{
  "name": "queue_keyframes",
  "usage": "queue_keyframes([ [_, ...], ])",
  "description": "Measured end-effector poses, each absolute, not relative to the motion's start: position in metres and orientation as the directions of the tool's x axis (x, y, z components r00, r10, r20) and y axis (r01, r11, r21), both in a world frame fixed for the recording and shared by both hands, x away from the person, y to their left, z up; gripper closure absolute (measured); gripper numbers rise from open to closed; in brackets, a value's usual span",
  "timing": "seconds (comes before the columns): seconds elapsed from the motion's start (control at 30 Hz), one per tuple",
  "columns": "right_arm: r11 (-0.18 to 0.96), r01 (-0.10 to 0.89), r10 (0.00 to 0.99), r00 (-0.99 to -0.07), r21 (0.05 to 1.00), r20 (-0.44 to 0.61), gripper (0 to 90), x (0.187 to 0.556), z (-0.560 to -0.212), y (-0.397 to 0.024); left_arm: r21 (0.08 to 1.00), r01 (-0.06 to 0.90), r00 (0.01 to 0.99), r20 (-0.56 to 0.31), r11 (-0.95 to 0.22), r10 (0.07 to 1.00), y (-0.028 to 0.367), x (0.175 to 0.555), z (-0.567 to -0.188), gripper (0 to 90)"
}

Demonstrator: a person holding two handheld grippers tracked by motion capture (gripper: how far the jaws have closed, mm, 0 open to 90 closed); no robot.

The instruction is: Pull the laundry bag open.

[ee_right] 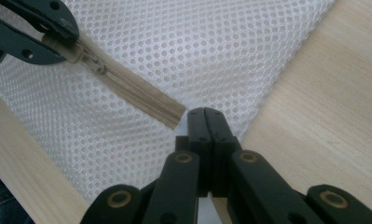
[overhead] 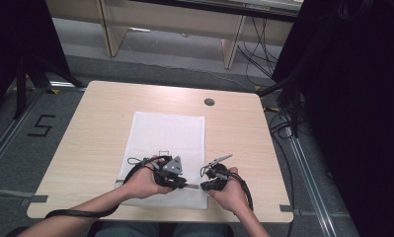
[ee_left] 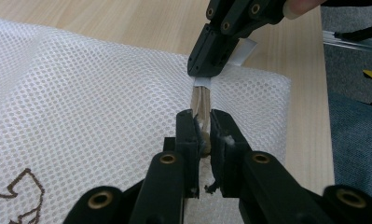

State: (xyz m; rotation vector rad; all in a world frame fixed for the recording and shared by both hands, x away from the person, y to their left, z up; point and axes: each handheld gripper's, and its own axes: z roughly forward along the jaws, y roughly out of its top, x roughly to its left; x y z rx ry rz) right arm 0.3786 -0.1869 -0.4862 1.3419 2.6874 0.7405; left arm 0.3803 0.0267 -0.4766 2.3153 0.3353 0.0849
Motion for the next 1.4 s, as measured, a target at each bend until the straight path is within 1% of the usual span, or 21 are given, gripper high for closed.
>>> queue_keyframes([
  [0.27, 0.512, 0.74, 0.764, -0.625, 0.437, 0.163, 90.0, 0.378, -0.486, -0.187, 0.714, 0.206, 0.965, -0.035, -0.669, 0.26, 0.028, 0.38, -0.476, 82.0],
  [0.3, 0.511, 0.74, 0.764, -0.624, 0.437, 0.164, 90.0, 0.378, -0.486, -0.187, 0.714, 0.19, 0.968, -0.023, -0.674, 0.249, 0.028, 0.381, -0.475, 82.0],
  [0.37, 0.512, 0.739, 0.764, -0.625, 0.437, 0.163, 90.0, 0.378, -0.486, -0.187, 0.714, 0.201, 0.967, -0.033, -0.671, 0.254, 0.029, 0.381, -0.475, 82.0],
  [0.4, 0.511, 0.74, 0.764, -0.624, 0.437, 0.162, 90.0, 0.378, -0.486, -0.187, 0.714, 0.194, 0.967, -0.025, -0.673, 0.253, 0.029, 0.381, -0.475, 82.0],
  [0.43, 0.512, 0.74, 0.764, -0.624, 0.437, 0.162, 90.0, 0.378, -0.486, -0.187, 0.715, 0.213, 0.963, -0.039, -0.666, 0.266, 0.03, 0.38, -0.476, 82.0],
  [0.53, 0.511, 0.74, 0.764, -0.624, 0.437, 0.163, 90.0, 0.378, -0.486, -0.187, 0.713, 0.207, 0.964, -0.034, -0.669, 0.262, 0.03, 0.38, -0.476, 82.0],
  [0.57, 0.51, 0.74, 0.764, -0.624, 0.438, 0.164, 90.0, 0.378, -0.486, -0.187, 0.714, 0.189, 0.968, -0.02, -0.674, 0.25, 0.031, 0.381, -0.475, 82.0],
  [0.6, 0.509, 0.741, 0.765, -0.623, 0.438, 0.165, 90.0, 0.378, -0.486, -0.187, 0.714, 0.211, 0.964, -0.037, -0.668, 0.264, 0.031, 0.38, -0.475, 82.0],
  [0.63, 0.509, 0.741, 0.765, -0.623, 0.438, 0.165, 90.0, 0.378, -0.486, -0.187, 0.713, 0.196, 0.967, -0.025, -0.673, 0.254, 0.031, 0.381, -0.475, 82.0],
  [0.73, 0.509, 0.741, 0.764, -0.623, 0.439, 0.165, 90.0, 0.378, -0.486, -0.187, 0.716, 0.216, 0.962, -0.041, -0.664, 0.269, 0.032, 0.38, -0.475, 82.0],
  [0.8, 0.509, 0.74, 0.764, -0.623, 0.439, 0.165, 90.0, 0.378, -0.486, -0.187, 0.717, 0.205, 0.965, -0.032, -0.667, 0.262, 0.033, 0.38, -0.474, 82.0],
  [0.83, 0.509, 0.74, 0.764, -0.623, 0.438, 0.165, 90.0, 0.378, -0.486, -0.187, 0.718, 0.215, 0.962, -0.04, -0.662, 0.269, 0.033, 0.38, -0.475, 82.0],
  [0.9, 0.509, 0.74, 0.764, -0.623, 0.439, 0.164, 90.0, 0.378, -0.486, -0.187, 0.712, 0.192, 0.967, -0.02, -0.675, 0.254, 0.034, 0.381, -0.474, 82.0],
  [0.93, 0.509, 0.74, 0.765, -0.623, 0.439, 0.164, 90.0, 0.378, -0.486, -0.187, 0.713, 0.211, 0.963, -0.036, -0.668, 0.266, 0.035, 0.38, -0.474, 82.0],
  [1.03, 0.495, 0.761, 0.78, -0.602, 0.42, 0.171, 90.0, 0.377, -0.485, -0.186, 0.71, 0.206, 0.964, -0.031, -0.674, 0.263, 0.036, 0.38, -0.474, 82.0],
  [1.13, 0.501, 0.752, 0.773, -0.611, 0.428, 0.17, 90.0, 0.378, -0.486, -0.186, 0.718, 0.218, 0.962, -0.043, -0.661, 0.271, 0.036, 0.379, -0.474, 82.0],
  [1.2, 0.499, 0.755, 0.775, -0.609, 0.425, 0.171, 90.0, 0.377, -0.486, -0.186, 0.717, 0.201, 0.965, -0.029, -0.668, 0.259, 0.036, 0.38, -0.473, 82.0],
  [1.3, 0.502, 0.752, 0.773, -0.612, 0.428, 0.169, 90.0, 0.378, -0.486, -0.186, 0.714, 0.214, 0.962, -0.036, -0.667, 0.271, 0.037, 0.379, -0.473, 82.0],
  [1.33, 0.502, 0.751, 0.772, -0.612, 0.429, 0.169, 90.0, 0.378, -0.486, -0.186, 0.715, 0.194, 0.967, -0.022, -0.672, 0.256, 0.038, 0.38, -0.473, 82.0],
  [1.4, 0.503, 0.751, 0.772, -0.613, 0.426, 0.168, 90.0, 0.378, -0.486, -0.186, 0.711, 0.206, 0.964, -0.027, -0.673, 0.266, 0.039, 0.38, -0.472, 82.0],
])
